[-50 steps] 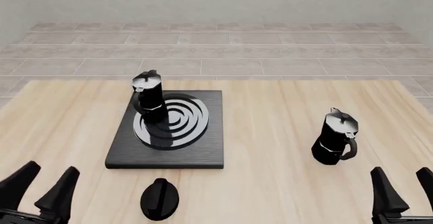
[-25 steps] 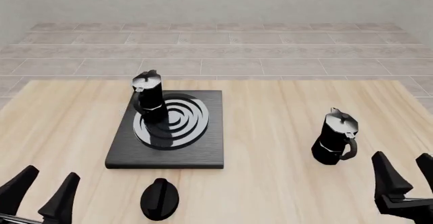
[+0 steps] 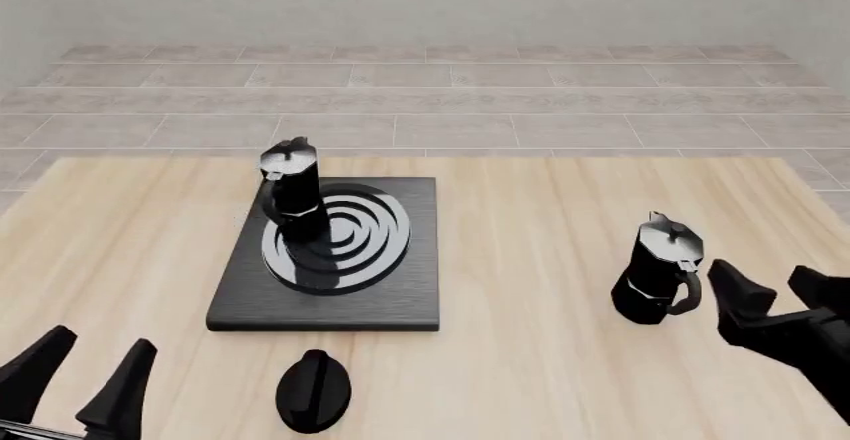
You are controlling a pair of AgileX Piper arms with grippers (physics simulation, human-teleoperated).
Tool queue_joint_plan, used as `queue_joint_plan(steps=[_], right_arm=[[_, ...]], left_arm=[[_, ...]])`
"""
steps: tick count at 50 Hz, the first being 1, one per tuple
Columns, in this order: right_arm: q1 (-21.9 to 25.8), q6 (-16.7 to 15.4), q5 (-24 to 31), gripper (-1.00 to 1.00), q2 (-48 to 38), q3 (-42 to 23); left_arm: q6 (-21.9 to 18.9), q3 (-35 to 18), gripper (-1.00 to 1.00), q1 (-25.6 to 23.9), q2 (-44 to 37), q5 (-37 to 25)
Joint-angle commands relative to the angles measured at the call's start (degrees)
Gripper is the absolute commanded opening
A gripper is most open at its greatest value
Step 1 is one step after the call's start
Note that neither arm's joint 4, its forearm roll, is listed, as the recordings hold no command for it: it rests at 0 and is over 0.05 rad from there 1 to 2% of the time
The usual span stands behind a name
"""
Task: Put both moka pots on the stove.
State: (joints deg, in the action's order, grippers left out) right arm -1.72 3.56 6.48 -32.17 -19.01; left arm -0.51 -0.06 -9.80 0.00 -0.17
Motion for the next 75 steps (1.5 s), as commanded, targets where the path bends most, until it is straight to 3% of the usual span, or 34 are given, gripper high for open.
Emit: queue_joint_plan(steps=[1, 22, 48, 75], right_arm=[[-1.35, -2.35, 3.11, 1.0, -9.35, -4.71], [-2.06, -4.03, 4.61, 1.0, -17.51, -9.08], [-3.0, -5.71, -1.27, 1.0, -28.85, -10.43], [-3.34, -5.56, -8.54, 1.0, -38.43, -7.66]], left_arm=[[0.02, 0.01, 1.0, 0.18, -0.06, 0.15], [0.05, 0.0, 1.0, 0.16, -0.06, 0.1], [0.06, 0.05, 1.0, 0.15, -0.02, 0.09], [0.06, 0.05, 1.0, 0.15, -0.02, 0.11]])
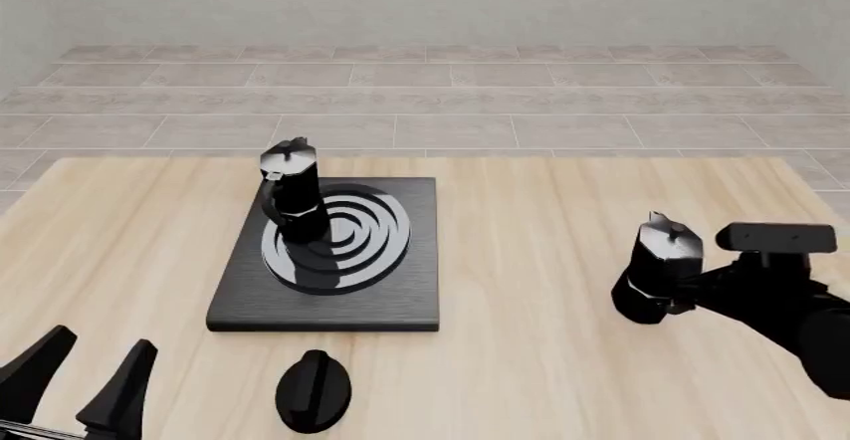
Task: Put both moka pots on the stove.
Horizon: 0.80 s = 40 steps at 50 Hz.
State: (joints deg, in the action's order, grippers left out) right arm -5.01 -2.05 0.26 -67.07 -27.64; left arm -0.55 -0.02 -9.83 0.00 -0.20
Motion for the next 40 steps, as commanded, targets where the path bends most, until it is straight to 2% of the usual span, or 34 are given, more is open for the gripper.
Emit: queue_joint_plan(steps=[1, 40], right_arm=[[-0.02, 0.15, -2.48, 1.0, -3.77, 1.15], [-0.22, -0.74, -5.66, 1.0, -9.03, 1.74]], left_arm=[[0.1, 0.01, 1.0, 0.18, -0.02, 0.13], [0.11, 0.0, 1.0, 0.17, -0.02, 0.13]])
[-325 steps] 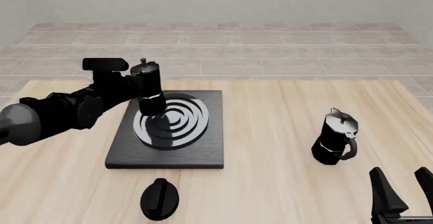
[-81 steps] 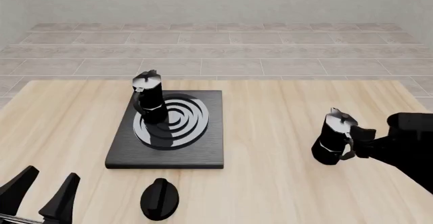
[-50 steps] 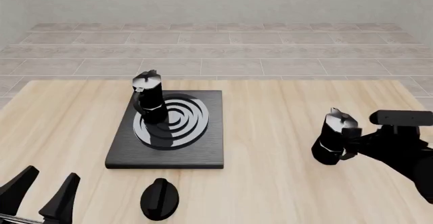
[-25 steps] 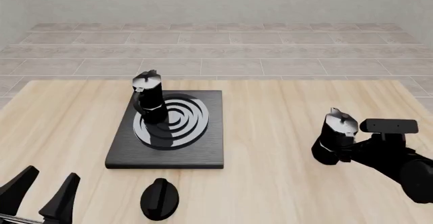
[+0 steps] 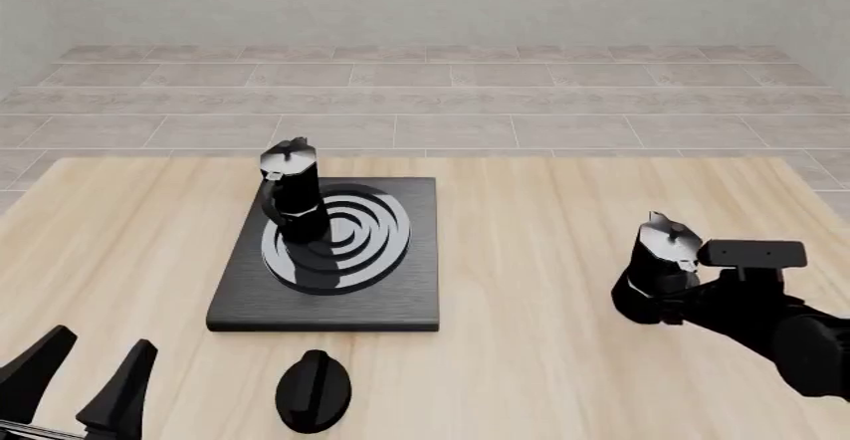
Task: Put both moka pots on the stove.
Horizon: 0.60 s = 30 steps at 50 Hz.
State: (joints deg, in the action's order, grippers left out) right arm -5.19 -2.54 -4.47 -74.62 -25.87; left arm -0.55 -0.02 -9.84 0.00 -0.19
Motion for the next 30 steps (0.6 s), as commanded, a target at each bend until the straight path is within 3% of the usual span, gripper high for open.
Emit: queue_joint_plan(steps=[1, 3, 4, 20, 30], right_arm=[[0.01, -0.22, -0.84, 1.0, -1.47, -0.09], [0.13, -0.16, -0.81, 1.0, -1.49, -0.22], [0.14, -0.13, -0.83, -1.0, -1.49, -0.27], [0.81, 0.05, -1.19, -1.0, -1.9, -0.36], [1.15, -0.47, 2.46, -1.0, 3.5, -2.32]], left_arm=[[0.1, 0.0, 1.0, 0.18, -0.02, 0.13], [0.11, 0.0, 1.0, 0.19, -0.02, 0.13], [0.09, 0.0, 1.0, 0.18, -0.02, 0.14], [0.1, 0.0, 1.0, 0.18, -0.02, 0.13], [0.11, 0.0, 1.0, 0.19, -0.02, 0.13]])
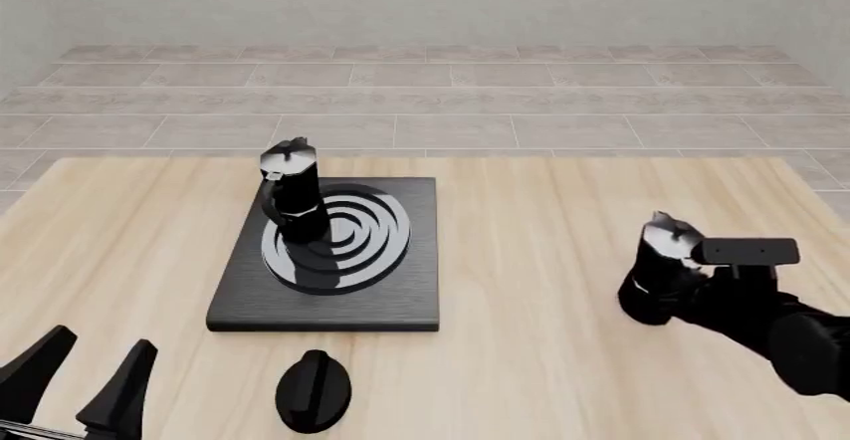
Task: Put both moka pots on the stove.
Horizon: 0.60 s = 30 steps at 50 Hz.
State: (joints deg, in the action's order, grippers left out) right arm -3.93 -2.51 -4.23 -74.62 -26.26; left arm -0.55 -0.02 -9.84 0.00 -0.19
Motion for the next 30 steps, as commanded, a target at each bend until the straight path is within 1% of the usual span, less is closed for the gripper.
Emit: queue_joint_plan(steps=[1, 4, 22, 30], right_arm=[[-0.16, -0.6, 2.84, -1.0, 3.93, -2.31], [0.19, -0.36, 4.35, -1.0, 5.85, -3.13], [1.71, -1.18, 12.6, -1.0, 14.79, -7.6], [2.87, -1.33, 14.91, -1.0, 17.2, -8.34]], left_arm=[[0.08, 0.0, 1.0, 0.19, -0.02, 0.12], [0.09, 0.0, 1.0, 0.17, -0.02, 0.12], [0.1, 0.0, 1.0, 0.17, -0.02, 0.12], [0.1, 0.0, 1.0, 0.19, -0.02, 0.12]])
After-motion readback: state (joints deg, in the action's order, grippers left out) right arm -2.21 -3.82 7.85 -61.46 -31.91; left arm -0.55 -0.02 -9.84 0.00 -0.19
